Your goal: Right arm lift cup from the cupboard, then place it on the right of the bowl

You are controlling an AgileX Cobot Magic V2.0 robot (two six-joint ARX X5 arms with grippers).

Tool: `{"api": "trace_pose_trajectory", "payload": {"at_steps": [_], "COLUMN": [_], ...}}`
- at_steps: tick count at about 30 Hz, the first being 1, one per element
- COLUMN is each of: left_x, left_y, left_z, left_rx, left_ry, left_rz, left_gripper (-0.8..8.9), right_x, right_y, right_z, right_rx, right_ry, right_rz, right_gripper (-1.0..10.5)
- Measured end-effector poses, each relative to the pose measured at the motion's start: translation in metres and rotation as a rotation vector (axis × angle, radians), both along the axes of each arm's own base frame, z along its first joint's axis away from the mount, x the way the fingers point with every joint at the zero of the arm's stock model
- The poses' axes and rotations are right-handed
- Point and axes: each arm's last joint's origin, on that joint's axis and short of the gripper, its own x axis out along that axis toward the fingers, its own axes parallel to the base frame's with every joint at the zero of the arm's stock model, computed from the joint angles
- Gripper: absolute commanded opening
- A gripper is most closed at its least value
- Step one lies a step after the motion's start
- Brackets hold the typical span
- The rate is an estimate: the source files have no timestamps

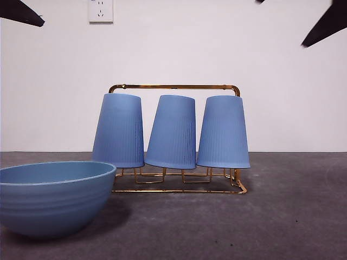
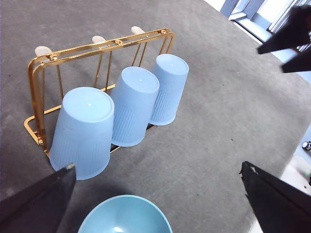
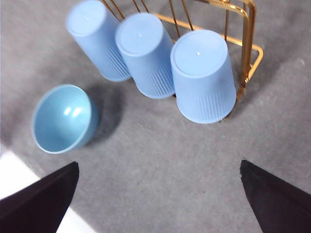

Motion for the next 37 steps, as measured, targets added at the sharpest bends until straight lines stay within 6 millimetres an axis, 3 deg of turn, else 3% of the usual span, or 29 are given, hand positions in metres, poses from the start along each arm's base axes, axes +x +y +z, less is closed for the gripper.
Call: {"api": "trace_pose_trajectory", "payload": {"at_steps": [12,18,22,29,37], "left_x": [-0.003,-0.004,-0.004,-0.001,0.003], "left_y": [-0.006,-0.008,-0.008,-0.01,-0.011], "left_z": [0.0,0.0,0.0,-0.003,-0.008], "left_rx": [0.001,0.001,0.002,0.009,0.02], "left_ry": [0.003,0.004,0.004,0.027,0.058], "left_rz": [-0.04,-0.053,-0.053,-0.058,-0.058], "left_gripper": [5.6,5.6,5.6,5.6,5.6], "right_x": [0.079,0.116,0.13,0.142,0.147], "right_y": [0.074,0.095,0.102,0.109,0.11], "right_z": [0.012,-0.014,-0.034,-0.052,-0.062], "right_rx": [-0.307,-0.396,-0.431,-0.45,-0.464], "right_ry": [0.129,0.2,0.231,0.24,0.266], "right_rz": [0.021,0.01,0.008,0.008,0.01], "right_gripper": [5.5,5.5,5.5,5.2,2.8]}}
